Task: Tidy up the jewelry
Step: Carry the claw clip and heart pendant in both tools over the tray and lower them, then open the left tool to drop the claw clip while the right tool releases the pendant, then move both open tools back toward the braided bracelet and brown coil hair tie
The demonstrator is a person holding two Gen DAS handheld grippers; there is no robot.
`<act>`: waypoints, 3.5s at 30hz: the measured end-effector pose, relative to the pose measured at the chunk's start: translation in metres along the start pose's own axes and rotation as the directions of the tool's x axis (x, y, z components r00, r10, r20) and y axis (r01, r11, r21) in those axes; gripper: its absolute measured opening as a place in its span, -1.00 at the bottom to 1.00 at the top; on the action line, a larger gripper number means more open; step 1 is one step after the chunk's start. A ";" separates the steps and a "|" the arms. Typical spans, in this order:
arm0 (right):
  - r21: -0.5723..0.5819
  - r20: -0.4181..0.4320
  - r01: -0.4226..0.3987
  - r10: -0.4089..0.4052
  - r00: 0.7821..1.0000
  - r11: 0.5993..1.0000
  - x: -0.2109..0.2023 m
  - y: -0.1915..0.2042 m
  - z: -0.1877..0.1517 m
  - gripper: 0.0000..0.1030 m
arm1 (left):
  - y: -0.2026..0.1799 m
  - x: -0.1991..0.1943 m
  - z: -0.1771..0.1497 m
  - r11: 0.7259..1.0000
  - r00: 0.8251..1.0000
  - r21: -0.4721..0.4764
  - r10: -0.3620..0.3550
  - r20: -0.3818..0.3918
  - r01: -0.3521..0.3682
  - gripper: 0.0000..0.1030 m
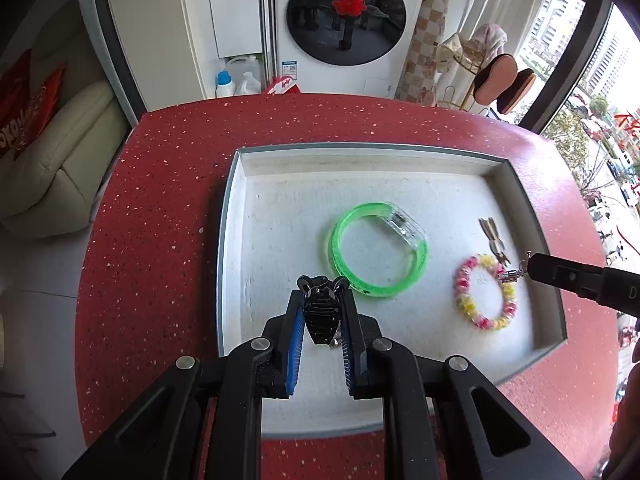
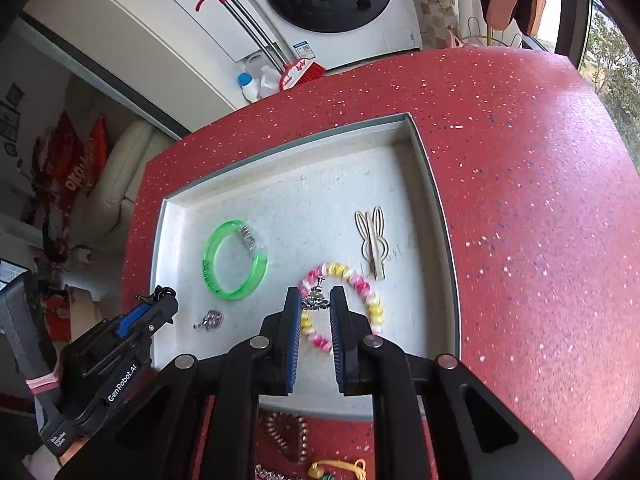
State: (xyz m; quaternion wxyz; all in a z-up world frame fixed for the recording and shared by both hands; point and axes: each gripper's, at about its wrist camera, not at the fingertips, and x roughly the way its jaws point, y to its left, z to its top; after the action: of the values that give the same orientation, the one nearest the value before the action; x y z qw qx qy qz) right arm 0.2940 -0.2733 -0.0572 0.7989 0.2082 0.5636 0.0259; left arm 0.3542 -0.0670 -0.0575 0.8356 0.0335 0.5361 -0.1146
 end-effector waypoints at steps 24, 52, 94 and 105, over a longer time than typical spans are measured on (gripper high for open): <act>-0.002 -0.052 0.033 -0.033 0.998 0.999 0.033 -0.016 0.009 -0.03 | -0.019 0.041 0.000 0.989 0.992 0.101 0.115 -0.053 -0.110 -0.32; 0.058 0.007 -0.061 0.061 0.998 0.996 -0.011 -0.008 -0.015 0.52 | -0.025 -0.011 -0.006 0.987 0.992 0.095 0.123 0.036 -0.126 1.00; -0.103 -0.126 0.125 -0.137 0.982 0.987 -0.040 0.011 -0.172 0.99 | 0.014 -0.036 -0.161 0.999 0.977 0.024 0.033 -0.209 -0.028 1.00; -0.077 -0.109 0.122 -0.130 0.985 0.990 -0.023 0.021 -0.157 0.81 | 0.004 -0.019 -0.167 0.998 0.972 -0.015 0.053 -0.227 -0.058 1.00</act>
State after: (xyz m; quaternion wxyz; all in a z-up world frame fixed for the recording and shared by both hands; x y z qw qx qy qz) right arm 0.1467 -0.2128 -0.0727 0.7722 0.1424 0.6192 0.0068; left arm 0.1993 -0.0301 -0.1110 0.7721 0.0521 0.6282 -0.0807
